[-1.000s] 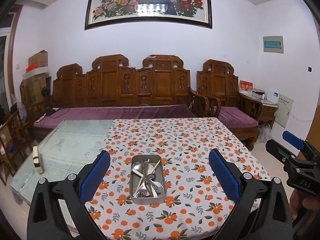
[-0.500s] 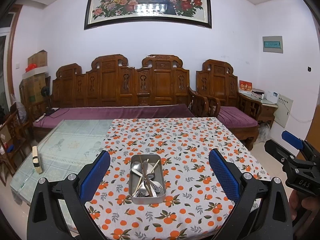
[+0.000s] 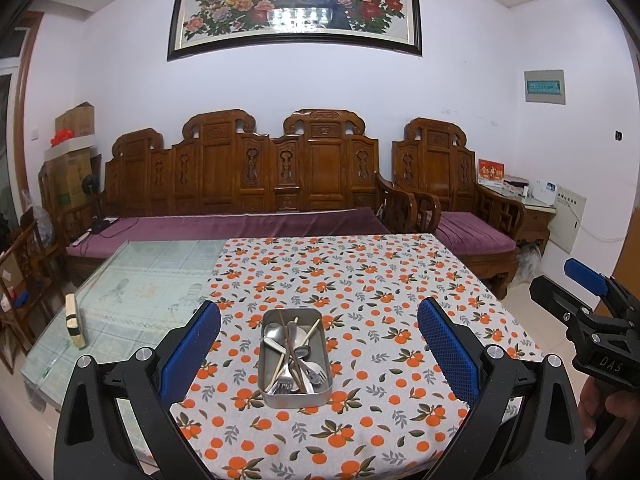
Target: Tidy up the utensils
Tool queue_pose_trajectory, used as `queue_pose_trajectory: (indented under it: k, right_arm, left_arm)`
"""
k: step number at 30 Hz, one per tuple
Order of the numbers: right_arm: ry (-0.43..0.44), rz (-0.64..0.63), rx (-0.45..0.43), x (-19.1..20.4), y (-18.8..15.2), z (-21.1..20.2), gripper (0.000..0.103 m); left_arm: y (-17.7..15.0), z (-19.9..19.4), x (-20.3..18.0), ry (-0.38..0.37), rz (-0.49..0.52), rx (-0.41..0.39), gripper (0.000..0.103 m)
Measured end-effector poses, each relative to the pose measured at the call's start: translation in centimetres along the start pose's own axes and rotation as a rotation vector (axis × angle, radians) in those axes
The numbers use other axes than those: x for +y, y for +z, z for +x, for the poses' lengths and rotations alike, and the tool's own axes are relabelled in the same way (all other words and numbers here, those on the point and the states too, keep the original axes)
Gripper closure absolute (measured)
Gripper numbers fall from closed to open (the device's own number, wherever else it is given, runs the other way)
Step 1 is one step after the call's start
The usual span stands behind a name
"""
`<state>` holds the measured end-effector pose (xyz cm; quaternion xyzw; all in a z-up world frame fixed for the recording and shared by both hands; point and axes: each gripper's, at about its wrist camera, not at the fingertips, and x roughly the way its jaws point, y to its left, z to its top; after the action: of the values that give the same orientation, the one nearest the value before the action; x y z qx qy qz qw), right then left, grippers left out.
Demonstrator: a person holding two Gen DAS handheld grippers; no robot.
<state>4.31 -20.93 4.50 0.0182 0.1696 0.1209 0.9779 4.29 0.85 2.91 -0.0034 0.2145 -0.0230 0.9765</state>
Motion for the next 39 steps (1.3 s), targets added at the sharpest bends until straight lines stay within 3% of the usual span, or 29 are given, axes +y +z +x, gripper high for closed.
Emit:
queue_pose_trajectory:
  k: [39]
  right_arm:
    - [0.002, 0.0, -0.004, 0.21, -0.1, -0.08, 0.003]
  left_arm:
    - [0.51, -0.85, 0.19, -0.009, 0.005, -0.009, 0.008]
